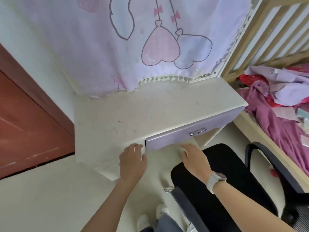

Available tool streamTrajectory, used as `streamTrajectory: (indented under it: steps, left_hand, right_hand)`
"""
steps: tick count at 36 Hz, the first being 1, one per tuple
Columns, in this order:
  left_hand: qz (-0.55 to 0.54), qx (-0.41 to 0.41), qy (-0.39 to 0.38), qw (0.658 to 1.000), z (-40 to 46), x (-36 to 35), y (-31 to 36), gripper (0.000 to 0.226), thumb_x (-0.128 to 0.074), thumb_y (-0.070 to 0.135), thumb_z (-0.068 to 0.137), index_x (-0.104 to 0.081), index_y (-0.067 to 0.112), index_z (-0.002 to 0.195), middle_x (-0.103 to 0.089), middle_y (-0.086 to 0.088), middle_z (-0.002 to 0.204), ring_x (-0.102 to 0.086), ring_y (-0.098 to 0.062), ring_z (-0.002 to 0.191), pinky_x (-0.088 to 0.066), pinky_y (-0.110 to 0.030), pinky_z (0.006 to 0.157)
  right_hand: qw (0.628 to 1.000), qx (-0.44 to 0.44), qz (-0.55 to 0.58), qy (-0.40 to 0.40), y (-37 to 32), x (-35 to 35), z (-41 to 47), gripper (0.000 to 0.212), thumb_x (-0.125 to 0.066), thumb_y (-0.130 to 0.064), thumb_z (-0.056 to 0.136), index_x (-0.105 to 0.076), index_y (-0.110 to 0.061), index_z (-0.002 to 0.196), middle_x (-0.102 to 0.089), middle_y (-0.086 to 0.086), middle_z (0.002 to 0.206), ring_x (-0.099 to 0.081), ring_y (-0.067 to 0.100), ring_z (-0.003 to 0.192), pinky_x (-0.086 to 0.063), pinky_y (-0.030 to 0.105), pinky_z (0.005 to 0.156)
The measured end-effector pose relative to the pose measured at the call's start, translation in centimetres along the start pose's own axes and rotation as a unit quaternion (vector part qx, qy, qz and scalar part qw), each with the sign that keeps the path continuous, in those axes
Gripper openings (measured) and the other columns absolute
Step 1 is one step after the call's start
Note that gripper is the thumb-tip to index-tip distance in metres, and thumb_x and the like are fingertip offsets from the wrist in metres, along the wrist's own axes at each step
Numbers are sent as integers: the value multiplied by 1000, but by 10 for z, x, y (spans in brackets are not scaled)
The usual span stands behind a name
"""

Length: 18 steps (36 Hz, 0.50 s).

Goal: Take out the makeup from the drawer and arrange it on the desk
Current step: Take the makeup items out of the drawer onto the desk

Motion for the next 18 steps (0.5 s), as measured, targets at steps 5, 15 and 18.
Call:
streamTrajectory:
  steps: [5, 15, 18]
  left_hand:
    - [-4, -21, 4, 1000, 52, -49, 24, 40, -55, 16, 87, -54, 14, 127, -49, -6, 134, -45, -28, 121, -34, -40, 97]
    - [23, -109, 93, 989, 112, -123, 61, 35, -75, 9, 68, -67, 10, 102, -64, -10, 107, -58, -34, 99, -43, -45, 81]
    - [28, -116, 111, 987, 117, -138, 67, 35, -74, 9, 70, -66, 12, 104, -63, -10, 103, -57, -33, 95, -42, -45, 83]
  right_hand:
    - [992, -17, -123, -10, 62, -30, 59, 36, -38, -21, 97, -45, -17, 132, -50, 0, 129, -51, 18, 113, -43, 29, 90]
    - [963, -33, -264, -32, 160, -81, 150, 40, -43, -20, 94, -38, -14, 134, -44, 3, 136, -40, 21, 127, -33, 35, 103]
    - [963, 13, -271, 4, 167, -86, 164, 37, -49, -16, 92, -48, -9, 128, -51, 9, 128, -45, 26, 123, -31, 41, 106]
Point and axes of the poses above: each hand's wrist, its own z-axis towards the middle knuckle, its own x-axis out of the back of the hand, y = z × x, the point moved 7 cm from there along z, towards the middle knuckle
